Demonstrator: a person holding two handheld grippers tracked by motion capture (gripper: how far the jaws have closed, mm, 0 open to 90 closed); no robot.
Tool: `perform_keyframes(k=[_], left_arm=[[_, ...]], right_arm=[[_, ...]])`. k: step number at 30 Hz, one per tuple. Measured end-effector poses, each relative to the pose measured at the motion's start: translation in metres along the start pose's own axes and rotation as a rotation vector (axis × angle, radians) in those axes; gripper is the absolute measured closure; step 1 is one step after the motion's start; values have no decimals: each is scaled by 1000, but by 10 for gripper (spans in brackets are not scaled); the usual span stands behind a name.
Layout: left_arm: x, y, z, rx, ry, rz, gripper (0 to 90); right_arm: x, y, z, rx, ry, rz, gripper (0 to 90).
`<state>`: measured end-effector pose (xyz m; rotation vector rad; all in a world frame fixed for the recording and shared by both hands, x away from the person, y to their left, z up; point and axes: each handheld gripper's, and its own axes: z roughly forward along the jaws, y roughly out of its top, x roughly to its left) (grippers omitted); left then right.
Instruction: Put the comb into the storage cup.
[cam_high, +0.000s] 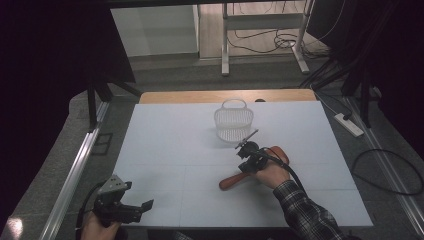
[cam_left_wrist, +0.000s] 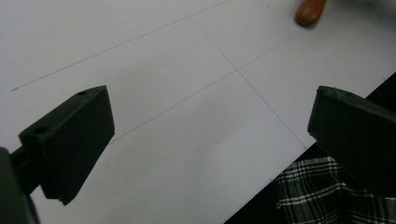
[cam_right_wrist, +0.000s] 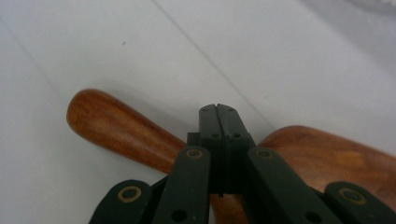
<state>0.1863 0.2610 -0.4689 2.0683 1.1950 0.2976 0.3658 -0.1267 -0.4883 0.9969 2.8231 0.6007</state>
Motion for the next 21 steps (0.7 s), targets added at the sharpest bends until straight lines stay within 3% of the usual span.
perform_keyframes(k=[12,21], left_arm=[[0,0,0,3,2,5,16],[-1,0,0,6,6,8,17]], right_arm=[[11,-21,-8,22,24,-29,891],[11,-41,-18,39,30,-24,891]])
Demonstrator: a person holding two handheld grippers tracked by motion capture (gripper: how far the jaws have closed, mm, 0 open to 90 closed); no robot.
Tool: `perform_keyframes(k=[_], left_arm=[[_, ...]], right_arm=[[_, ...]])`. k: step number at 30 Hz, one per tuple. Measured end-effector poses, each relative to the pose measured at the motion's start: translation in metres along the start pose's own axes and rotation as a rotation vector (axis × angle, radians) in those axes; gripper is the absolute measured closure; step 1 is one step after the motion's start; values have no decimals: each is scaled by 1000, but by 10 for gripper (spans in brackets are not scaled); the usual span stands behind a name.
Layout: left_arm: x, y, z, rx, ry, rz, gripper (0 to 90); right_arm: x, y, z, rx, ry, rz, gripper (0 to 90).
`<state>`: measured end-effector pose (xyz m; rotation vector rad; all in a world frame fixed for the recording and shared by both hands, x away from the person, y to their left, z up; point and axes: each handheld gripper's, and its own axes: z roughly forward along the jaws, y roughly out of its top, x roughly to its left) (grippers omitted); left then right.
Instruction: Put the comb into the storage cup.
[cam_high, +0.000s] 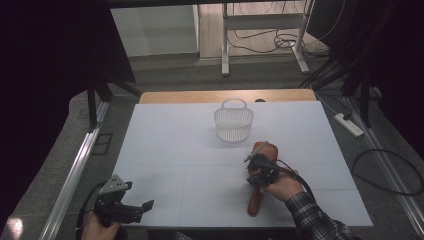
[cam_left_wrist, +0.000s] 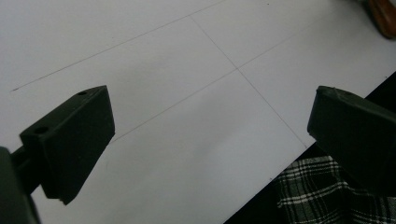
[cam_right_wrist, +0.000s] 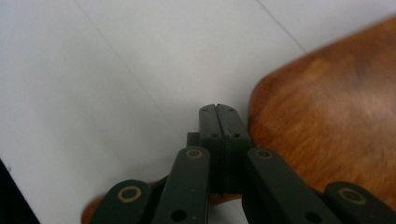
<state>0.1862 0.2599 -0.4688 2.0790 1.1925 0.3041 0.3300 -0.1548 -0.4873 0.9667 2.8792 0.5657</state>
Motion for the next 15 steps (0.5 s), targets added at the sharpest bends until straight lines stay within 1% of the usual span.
perform_keyframes(k=[5,15], left_arm=[[0,0,0,2,1,1,17],[0,1,1,5,0,2,18]], right_arm=[[-3,-11,-6,4,-6,3,891],[-12,-34,-14,21,-22,28,891]])
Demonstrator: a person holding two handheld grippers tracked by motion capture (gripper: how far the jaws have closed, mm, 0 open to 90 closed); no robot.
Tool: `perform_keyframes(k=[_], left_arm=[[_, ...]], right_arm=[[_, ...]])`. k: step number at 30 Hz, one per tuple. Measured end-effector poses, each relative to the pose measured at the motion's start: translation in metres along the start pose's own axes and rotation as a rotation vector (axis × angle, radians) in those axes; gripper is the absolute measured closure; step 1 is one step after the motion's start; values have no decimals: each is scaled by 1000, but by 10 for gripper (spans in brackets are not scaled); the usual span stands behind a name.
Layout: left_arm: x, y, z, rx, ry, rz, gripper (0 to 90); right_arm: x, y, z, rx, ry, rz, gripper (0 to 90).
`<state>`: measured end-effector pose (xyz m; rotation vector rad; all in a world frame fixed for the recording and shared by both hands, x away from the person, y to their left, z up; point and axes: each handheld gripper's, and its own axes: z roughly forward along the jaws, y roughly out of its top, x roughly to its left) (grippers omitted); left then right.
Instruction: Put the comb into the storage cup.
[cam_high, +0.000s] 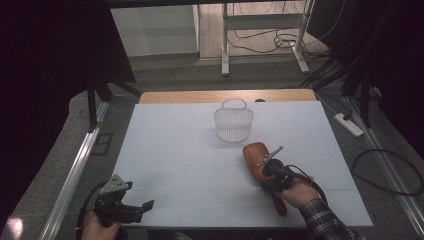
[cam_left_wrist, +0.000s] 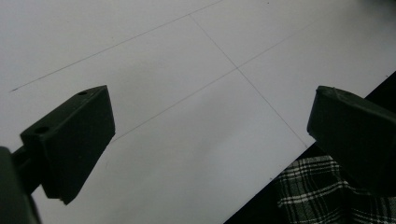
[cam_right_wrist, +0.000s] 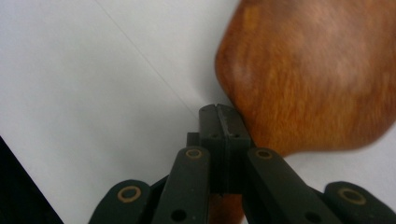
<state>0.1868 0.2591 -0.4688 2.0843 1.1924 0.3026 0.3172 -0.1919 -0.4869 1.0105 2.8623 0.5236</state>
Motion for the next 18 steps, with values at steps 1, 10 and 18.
perform_keyframes(k=[1,10,18], left_arm=[[0,0,0,1,0,0,18],[0,0,0,1,1,0,18],[0,0,1,1,1,1,19]], right_arm=[[-1,-1,0,0,0,5,891],[-12,-15,-6,8,-34,32,891],[-17,-19,-7,7,-53,53,891]])
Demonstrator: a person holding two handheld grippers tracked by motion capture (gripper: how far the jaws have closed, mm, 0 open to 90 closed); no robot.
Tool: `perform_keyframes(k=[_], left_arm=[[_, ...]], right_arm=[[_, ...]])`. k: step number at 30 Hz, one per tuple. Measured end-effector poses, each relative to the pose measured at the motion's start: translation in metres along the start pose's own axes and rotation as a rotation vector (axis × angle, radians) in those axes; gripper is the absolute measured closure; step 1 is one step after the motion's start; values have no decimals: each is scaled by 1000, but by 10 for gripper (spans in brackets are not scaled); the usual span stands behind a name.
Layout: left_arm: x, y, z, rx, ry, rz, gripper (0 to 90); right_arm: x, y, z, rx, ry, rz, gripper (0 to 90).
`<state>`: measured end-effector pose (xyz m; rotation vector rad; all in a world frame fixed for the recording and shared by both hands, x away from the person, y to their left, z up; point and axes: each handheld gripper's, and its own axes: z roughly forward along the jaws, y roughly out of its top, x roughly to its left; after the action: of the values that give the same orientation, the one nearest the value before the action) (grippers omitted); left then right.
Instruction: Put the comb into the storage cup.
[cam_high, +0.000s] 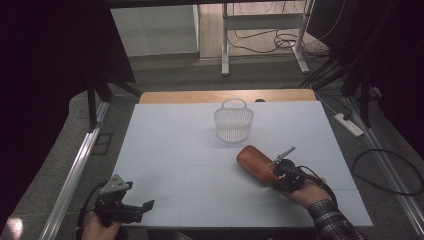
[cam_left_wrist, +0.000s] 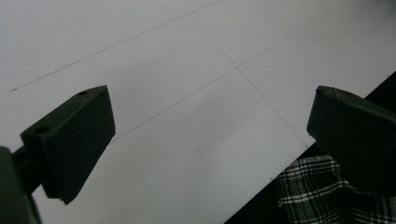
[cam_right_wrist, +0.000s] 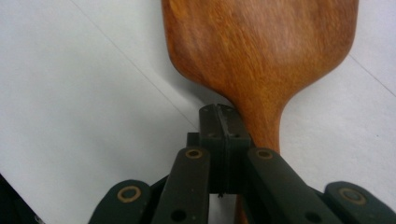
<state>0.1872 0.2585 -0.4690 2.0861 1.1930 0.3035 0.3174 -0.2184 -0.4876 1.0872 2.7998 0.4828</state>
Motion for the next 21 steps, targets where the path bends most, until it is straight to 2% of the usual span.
perform_keyframes(k=[7,11,21], left_arm=[[0,0,0,1,0,0,19],[0,0,0,1,0,1,19],[1,0,0,-2,-12,-8,20]], right_arm=[[7,2,-12,-61,13,-4,863],[9,1,-22,-94,5,1,806],[13,-3,-34,-144,-21,25,562]])
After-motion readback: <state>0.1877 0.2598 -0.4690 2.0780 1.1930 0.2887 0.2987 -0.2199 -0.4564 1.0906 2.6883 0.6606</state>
